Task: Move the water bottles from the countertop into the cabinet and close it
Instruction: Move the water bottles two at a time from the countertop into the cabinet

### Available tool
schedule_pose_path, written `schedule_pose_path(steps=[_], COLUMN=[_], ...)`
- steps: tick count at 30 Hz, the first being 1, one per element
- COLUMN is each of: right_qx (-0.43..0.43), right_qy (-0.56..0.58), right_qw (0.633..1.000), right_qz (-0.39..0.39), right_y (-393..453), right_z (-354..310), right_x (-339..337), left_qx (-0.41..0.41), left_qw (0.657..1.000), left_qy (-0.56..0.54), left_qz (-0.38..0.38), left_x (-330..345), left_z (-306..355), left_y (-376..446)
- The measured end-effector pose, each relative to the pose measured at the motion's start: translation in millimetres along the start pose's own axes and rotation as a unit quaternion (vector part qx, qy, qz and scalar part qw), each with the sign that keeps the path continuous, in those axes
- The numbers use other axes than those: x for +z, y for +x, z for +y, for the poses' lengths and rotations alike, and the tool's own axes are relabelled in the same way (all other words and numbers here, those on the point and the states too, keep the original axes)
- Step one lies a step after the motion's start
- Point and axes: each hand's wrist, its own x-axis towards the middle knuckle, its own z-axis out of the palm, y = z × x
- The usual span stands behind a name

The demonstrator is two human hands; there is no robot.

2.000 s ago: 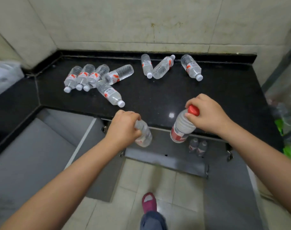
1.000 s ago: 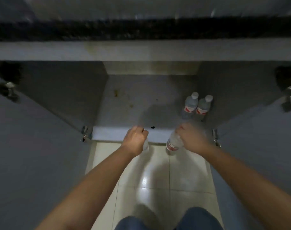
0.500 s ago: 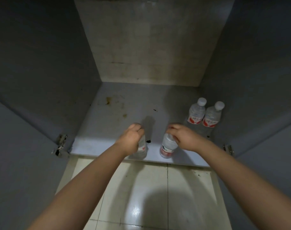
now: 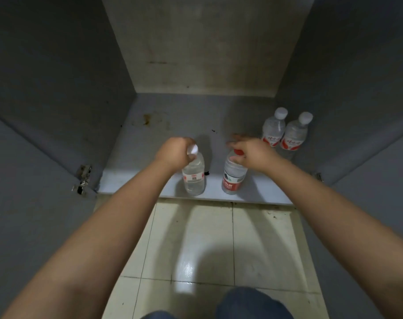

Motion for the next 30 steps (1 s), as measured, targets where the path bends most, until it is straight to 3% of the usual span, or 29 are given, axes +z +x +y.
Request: schedule_pose_path(steps=[5,13,17,21,25,30], right_qx=[0.08,0.018,-0.044,-0.038,0.019,0.072], right_qy=[-0.073,-0.075,-0.051,-0.034,-0.028,-0.05], right_qw=[0.994,0.996,0.995,0.997,0.999,0.992], right_qz=[-0.004,-0.045,-0.067,-0.062,-0.014,0.088], right_y=[6,11,11,7,1,-2], right_z=[-5,1,8,4,1,-5], right_x=[4,-1,-7,-6,-1,15], left_qx=[-0.016,0.004,0.05,0.092,0.092,0.016], left_qw=[0.998,0.999,0.998,0.995,0.995,0.995], left_qy=[0.064,0.046,0.029,0.014,0.032,0.097], left_qz=[0.006,0.0,-0.032,-0.041,-0.035,-0.018], left_x=[2,4,3,4,6,7], left_z=[11,7,1,-2,7,23], left_y=[-1,-3,-5,-6,-4,2])
